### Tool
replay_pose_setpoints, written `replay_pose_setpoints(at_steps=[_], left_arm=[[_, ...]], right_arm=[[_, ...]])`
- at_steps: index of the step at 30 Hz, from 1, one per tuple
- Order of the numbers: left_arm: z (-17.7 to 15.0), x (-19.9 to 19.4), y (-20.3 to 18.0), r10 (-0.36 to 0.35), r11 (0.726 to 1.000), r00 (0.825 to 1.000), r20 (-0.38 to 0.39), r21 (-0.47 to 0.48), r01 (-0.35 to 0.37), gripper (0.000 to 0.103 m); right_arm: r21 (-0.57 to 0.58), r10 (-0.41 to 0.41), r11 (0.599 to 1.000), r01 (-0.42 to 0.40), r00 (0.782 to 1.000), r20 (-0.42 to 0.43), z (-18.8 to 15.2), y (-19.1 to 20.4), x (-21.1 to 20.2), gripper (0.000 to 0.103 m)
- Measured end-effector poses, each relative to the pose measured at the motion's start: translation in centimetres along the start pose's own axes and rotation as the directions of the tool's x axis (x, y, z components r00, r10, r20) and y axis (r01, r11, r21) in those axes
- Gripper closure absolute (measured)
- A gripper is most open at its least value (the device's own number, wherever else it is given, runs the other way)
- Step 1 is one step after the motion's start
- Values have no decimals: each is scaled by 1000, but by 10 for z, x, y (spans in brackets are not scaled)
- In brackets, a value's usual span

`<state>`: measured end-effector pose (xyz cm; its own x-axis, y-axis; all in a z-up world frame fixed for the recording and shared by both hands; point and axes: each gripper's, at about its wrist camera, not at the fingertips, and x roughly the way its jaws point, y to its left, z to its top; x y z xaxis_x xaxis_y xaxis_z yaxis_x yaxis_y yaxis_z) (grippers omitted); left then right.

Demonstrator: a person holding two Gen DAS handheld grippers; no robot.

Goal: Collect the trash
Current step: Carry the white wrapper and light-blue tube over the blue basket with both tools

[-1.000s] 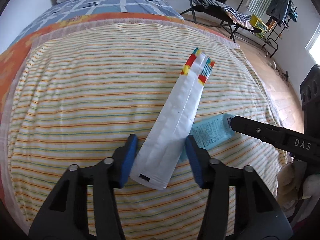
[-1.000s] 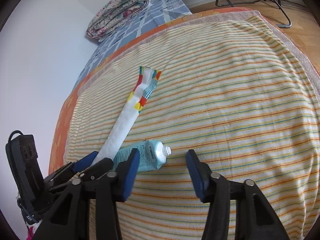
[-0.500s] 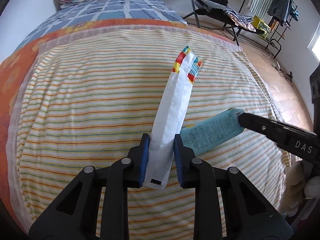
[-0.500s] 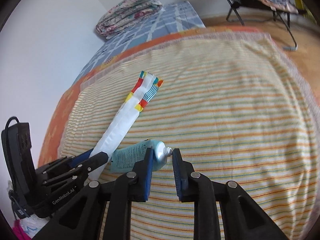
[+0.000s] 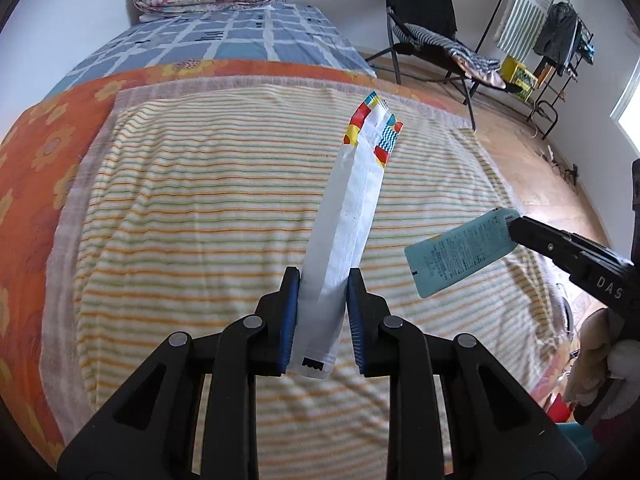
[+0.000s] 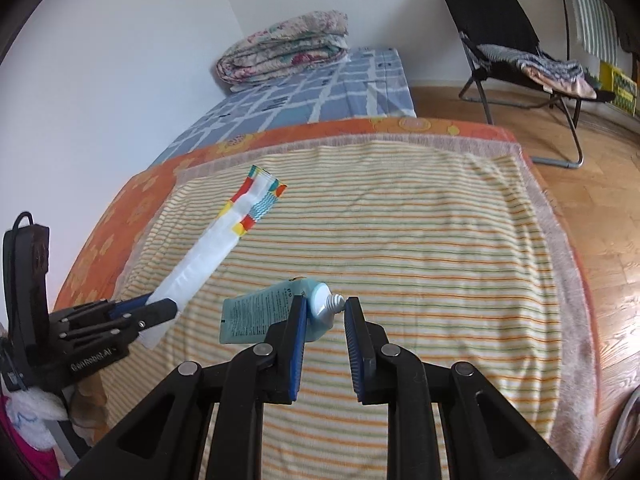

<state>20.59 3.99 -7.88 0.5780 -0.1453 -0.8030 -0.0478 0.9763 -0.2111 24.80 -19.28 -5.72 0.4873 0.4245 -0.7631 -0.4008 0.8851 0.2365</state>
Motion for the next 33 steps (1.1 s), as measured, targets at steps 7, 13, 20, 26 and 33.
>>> replay_pose_setpoints(at_steps=[7, 13, 20, 26, 33], left_arm=[[-14, -39, -2, -9, 1000, 999, 37, -4, 9, 80], [-30, -73, -10, -1, 1000, 997, 80, 22, -1, 80], [-48, -106, -23, -4, 998, 992, 122, 59, -3, 80], [-70, -129, -33, 8, 991, 989, 147, 127, -27, 80], [-111, -143, -30, 4, 983, 994, 106, 181, -23, 80]], right_arm=[[-80, -6, 997, 8, 999, 34, -15, 15, -38, 85], [-105, 18, 994, -12, 998, 59, -29, 27, -68, 85], [-168, 27, 986, -12, 995, 91, -47, 44, -97, 85], [-218, 41, 976, -18, 994, 102, -65, 56, -116, 85], [-257, 41, 966, -17, 995, 90, -97, 62, -133, 85]])
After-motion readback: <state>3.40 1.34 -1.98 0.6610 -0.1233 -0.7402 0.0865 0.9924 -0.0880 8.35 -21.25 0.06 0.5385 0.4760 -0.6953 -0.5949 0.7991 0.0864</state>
